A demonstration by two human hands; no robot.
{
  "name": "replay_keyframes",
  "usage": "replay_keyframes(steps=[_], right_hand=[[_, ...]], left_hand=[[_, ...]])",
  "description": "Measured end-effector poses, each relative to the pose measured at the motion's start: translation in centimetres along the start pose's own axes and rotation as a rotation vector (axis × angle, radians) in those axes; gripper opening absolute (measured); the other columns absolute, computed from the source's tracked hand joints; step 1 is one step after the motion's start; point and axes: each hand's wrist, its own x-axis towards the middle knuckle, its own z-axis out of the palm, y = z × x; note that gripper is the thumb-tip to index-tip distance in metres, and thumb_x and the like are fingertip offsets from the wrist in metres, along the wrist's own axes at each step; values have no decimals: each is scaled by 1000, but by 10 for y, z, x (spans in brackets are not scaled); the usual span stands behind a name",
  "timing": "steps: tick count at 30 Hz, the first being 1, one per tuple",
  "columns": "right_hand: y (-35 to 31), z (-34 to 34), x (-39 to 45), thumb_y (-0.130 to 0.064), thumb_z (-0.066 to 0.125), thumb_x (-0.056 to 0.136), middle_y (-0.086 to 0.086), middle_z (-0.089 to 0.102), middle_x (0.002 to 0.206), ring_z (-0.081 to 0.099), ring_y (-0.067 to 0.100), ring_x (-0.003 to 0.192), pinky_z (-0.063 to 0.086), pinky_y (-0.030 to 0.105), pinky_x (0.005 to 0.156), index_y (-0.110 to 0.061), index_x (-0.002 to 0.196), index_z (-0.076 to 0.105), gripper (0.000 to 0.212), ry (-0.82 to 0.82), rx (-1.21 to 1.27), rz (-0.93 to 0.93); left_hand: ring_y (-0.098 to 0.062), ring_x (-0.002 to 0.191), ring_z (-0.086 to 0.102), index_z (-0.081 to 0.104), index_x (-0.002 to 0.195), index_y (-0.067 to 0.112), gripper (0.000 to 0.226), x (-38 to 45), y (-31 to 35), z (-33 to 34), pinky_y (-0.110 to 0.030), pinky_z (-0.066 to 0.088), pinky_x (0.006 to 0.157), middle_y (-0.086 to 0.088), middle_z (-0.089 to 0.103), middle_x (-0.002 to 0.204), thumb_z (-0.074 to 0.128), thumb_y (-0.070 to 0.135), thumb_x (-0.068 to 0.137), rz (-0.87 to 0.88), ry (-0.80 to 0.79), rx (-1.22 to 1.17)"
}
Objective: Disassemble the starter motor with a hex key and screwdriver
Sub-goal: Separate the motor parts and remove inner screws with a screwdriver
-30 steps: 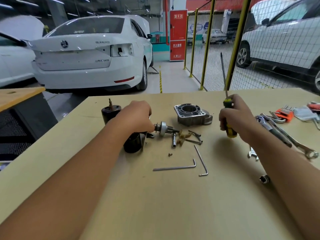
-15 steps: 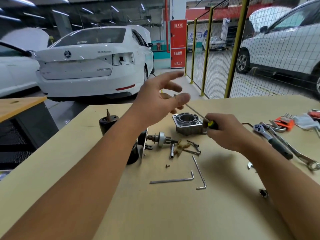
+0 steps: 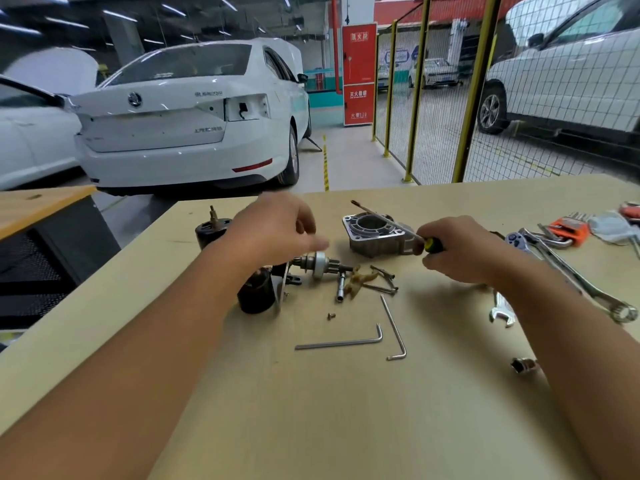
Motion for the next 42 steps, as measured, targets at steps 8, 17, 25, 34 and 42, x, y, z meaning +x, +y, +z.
replay_keyframes(steps=[8, 17, 25, 34, 42], right_hand=[[9, 11, 5, -18, 77, 79, -1, 66, 86, 59, 16, 80, 53, 37, 75, -23, 94, 73, 17, 82, 122, 123], [15, 16, 12, -19, 78, 75, -4, 65, 83, 57, 9, 78, 47, 30, 65, -31, 81, 67, 17, 125, 171, 192], [25, 20, 17, -19, 72, 78, -2, 62, 91, 57, 21, 82, 48, 31, 67, -31, 88, 67, 17, 167, 95, 341], [30, 15, 18, -30, 62, 85, 3, 57, 85, 57, 25, 79, 50, 35, 66, -21, 91, 57, 12, 139, -129, 476], [32, 15, 22, -29, 73, 74, 8, 64, 76, 64, 25, 66, 61, 37, 63, -14, 78, 63, 18, 55, -79, 518]], left_hand=[[-24, 120, 48, 62, 132, 38, 67, 15, 1, 23, -47, 34, 90, 7, 65, 113, 81, 64, 74, 23, -257, 481], [-15, 79, 56, 62, 82, 29, 35, 25, 2, 32, -38, 33, 74, 8, 62, 80, 81, 55, 68, 159, -229, 503], [-7, 77, 65, 75, 84, 33, 35, 33, -17, -3, -33, 47, 63, 15, 70, 80, 88, 57, 62, 15, 33, -97], [-2, 84, 66, 66, 77, 38, 34, 69, -7, 16, -22, 49, 69, 15, 72, 84, 98, 36, 65, -97, 25, -450], [-16, 96, 66, 74, 117, 16, 58, 77, -18, 40, -35, 56, 81, -2, 70, 112, 98, 33, 67, -236, -80, -443]])
